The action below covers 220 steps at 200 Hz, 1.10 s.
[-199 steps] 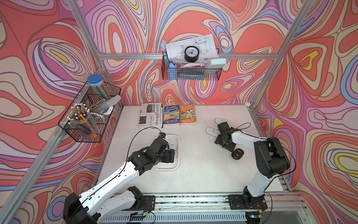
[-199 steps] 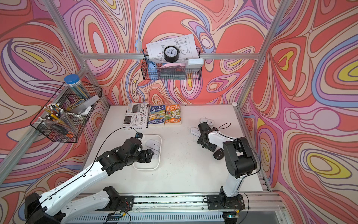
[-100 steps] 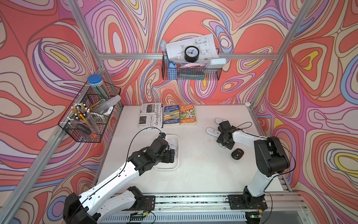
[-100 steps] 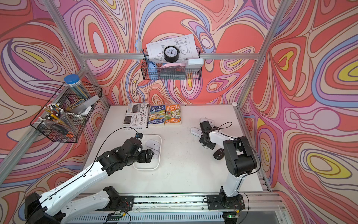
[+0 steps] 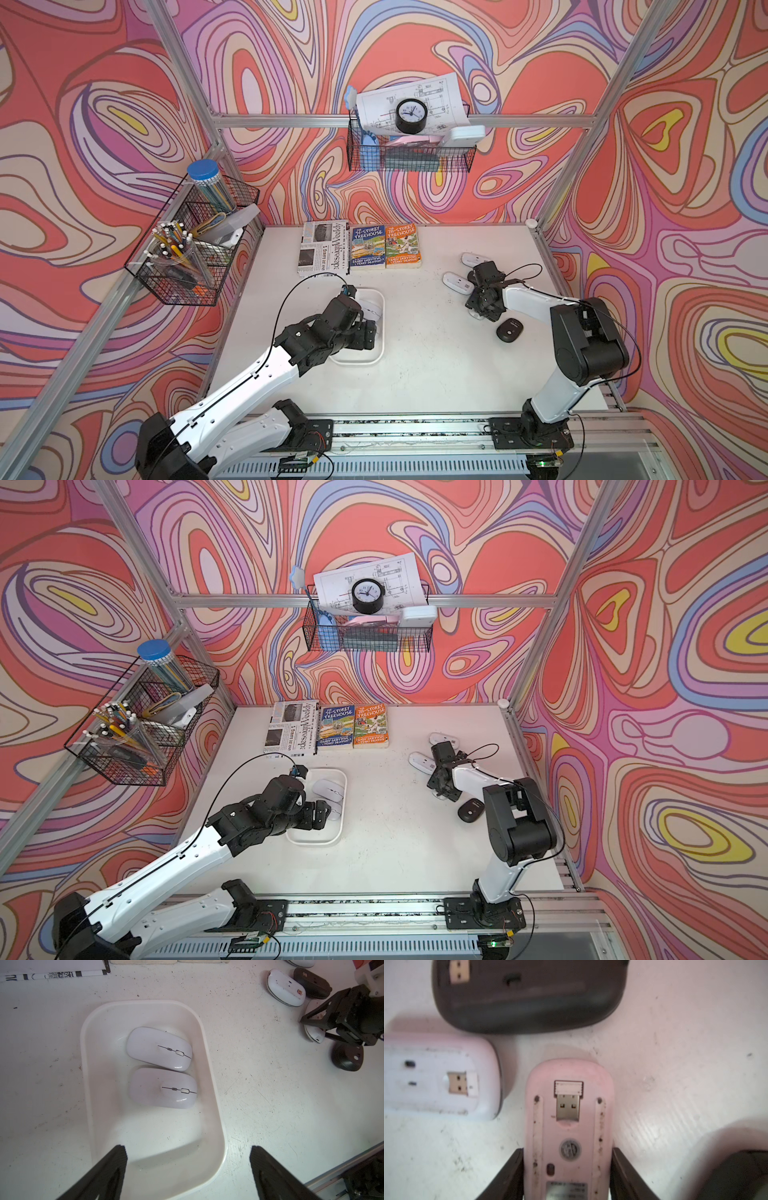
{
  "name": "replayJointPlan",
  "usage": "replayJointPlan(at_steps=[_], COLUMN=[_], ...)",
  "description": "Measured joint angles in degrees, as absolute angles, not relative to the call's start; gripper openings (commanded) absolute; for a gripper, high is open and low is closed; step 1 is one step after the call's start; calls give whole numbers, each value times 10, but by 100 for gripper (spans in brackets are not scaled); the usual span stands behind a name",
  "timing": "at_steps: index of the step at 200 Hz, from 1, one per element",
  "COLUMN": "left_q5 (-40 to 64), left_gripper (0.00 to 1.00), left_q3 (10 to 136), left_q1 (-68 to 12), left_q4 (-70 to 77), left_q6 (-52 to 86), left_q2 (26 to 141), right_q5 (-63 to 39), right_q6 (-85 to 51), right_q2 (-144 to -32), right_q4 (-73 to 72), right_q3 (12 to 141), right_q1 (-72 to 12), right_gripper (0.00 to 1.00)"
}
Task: Put the mouse in the storage box
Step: Pick up the mouse from the center of the board.
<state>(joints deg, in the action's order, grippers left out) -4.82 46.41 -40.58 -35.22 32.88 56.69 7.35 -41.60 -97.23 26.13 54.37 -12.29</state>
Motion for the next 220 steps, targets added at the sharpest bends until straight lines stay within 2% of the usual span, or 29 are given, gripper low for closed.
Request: replayJointPlan(at_steps=[43, 75, 109, 147, 175, 220], left_q5=[9, 79, 140, 189, 237, 275], left_gripper=[89, 87, 86, 85, 84, 83], left_q3=[472, 484, 491, 495, 494, 494], left_q1=[-401, -393, -393, -390, -390, -399], left_q4=[-350, -320, -275, -240, -195, -144], left_q6=[348, 380, 413, 430, 447, 463], left_q2=[555, 550, 548, 570, 603, 635], right_q5=[17, -63, -151, -222, -266, -301], right_q6=[-349, -292, -238, -152, -112, -63], right_q2=[-840, -721, -660, -650, -674, -737], right_q4=[176, 26, -149, -298, -377, -398], right_q3=[451, 339, 236, 177, 175, 206], right_q1=[-123, -126, -161, -262, -302, -357], right_gripper=[43, 42, 43, 44, 42, 41])
